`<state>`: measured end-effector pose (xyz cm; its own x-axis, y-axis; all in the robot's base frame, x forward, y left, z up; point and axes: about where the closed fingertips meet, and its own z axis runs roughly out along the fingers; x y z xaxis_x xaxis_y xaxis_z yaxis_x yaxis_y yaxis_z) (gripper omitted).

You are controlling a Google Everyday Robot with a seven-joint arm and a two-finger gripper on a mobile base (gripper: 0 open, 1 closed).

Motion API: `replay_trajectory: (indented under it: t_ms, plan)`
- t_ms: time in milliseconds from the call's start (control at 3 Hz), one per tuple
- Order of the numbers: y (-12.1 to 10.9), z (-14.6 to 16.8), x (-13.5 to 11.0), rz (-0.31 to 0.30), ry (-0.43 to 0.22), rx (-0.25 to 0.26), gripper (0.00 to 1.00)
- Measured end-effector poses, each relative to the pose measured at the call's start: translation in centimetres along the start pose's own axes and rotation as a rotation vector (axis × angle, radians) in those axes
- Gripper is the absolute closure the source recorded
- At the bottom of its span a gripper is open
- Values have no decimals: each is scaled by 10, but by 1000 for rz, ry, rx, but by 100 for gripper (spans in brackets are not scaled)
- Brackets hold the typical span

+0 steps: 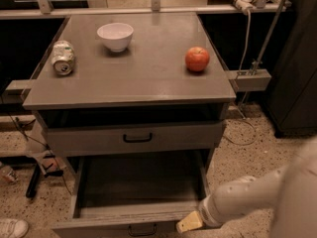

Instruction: Open middle drawer

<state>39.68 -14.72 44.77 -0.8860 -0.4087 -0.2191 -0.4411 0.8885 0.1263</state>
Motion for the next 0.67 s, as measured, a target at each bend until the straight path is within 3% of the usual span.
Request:
replay_trajectory:
  t_ms: [333,667]
  plan:
    - [3,-45,30,236,-87,29,0]
    - [3,-61,50,270,-91,45,0]
